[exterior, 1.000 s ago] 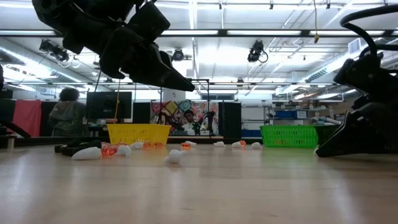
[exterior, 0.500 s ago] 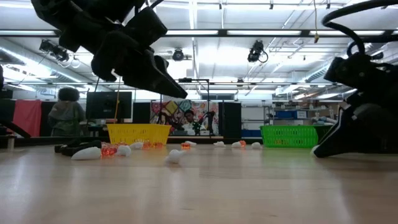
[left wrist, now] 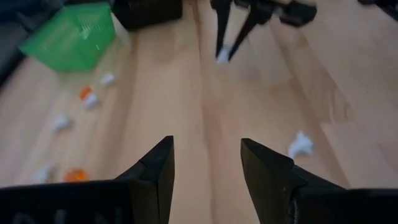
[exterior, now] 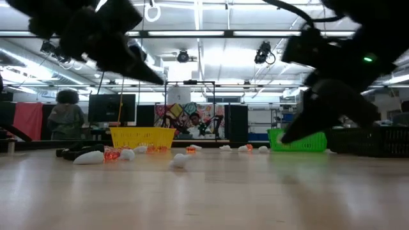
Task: Sort Halloween decoration
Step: Put the white ghost toy into the yellow bin
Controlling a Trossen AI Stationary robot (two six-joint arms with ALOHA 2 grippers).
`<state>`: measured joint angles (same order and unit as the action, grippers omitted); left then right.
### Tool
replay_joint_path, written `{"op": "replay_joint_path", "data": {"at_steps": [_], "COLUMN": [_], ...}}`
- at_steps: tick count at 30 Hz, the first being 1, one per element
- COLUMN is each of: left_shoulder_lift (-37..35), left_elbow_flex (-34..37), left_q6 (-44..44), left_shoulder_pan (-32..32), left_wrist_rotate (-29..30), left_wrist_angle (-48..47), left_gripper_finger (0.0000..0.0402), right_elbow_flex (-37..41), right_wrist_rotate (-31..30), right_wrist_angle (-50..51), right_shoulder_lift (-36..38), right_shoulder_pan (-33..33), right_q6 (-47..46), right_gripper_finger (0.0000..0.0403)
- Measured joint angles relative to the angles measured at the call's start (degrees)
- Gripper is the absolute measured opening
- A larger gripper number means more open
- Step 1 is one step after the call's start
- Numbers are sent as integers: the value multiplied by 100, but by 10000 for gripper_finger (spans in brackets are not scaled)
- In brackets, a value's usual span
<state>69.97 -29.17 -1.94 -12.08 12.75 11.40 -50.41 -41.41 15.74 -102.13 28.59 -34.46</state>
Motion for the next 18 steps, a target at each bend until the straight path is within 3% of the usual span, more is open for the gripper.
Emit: {"op": "replay_joint_path", "data": {"at_steps": [9,18], "left_shoulder_lift": [-315,-1142], "left_elbow_flex": [566,571], "left_q6": [721,826], "left_shoulder_pan": [-277,-723], "left_wrist_rotate": [335,1085], "left_wrist_angle": [-318,-1171], "left_gripper_finger": [160,160], "right_elbow_flex": [-503,-918], "right_wrist_rotate": [1029,1905], "right_wrist_angle": [-1276,-1995], "right_shoulder_lift": [3,3], "right_shoulder_pan": [-1094,-2072], "right_q6": [2394,3586], "right_gripper_finger": [71,71]}}
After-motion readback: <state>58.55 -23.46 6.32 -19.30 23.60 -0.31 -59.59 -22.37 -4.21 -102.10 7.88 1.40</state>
